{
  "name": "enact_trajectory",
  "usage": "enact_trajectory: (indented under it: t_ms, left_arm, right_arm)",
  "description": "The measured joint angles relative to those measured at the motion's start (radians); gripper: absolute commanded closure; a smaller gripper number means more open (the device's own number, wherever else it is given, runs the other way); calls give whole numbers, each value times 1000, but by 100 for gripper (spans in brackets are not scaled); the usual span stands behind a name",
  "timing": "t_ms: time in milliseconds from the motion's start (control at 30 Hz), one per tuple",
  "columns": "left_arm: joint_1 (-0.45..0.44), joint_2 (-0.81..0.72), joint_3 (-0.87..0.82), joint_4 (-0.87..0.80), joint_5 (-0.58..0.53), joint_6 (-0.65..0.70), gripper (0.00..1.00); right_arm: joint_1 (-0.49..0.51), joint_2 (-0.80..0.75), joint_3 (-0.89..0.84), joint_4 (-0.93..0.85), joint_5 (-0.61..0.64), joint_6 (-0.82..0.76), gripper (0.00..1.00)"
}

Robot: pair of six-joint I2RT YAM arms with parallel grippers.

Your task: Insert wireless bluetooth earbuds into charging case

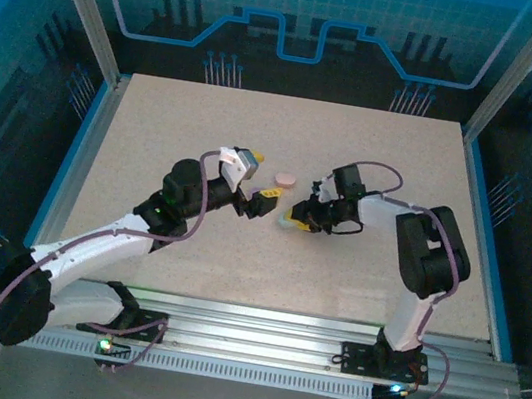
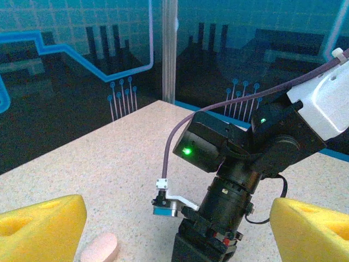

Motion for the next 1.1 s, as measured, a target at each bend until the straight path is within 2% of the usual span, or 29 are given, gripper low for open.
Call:
enact_trajectory:
  t_ms: [300, 467, 600, 733, 833, 933, 1000, 1100]
  left_arm:
    - [10, -25, 2, -55, -64, -12, 6]
    - [23, -28, 2, -65, -85, -29, 2]
    - [46, -30, 2, -83, -108, -51, 1]
    - [97, -30, 6, -145, -194, -92, 1]
    - [185, -26, 13, -227, -285, -148, 1]
    - [299, -4, 13, -295, -373, -195, 1]
    - [359, 13, 12, -338, -415, -206, 1]
    - [420, 18, 2, -382, -465, -209, 1]
  right_arm:
    - [0, 20, 14, -42, 77, -51, 46]
    - [-8, -55, -8, -108, 179, -78, 30]
    - [-29, -153, -23, -179, 261, -98, 26]
    - [-49, -335, -24, -243, 451, -136, 23]
    - [-54, -502, -41, -235, 678, -199, 15]
    - [-68, -639, -135, -135, 922, -287, 8]
    - [-103, -665, -219, -55, 1013, -344, 8]
    - [-185, -596, -321, 53, 1037, -442, 8]
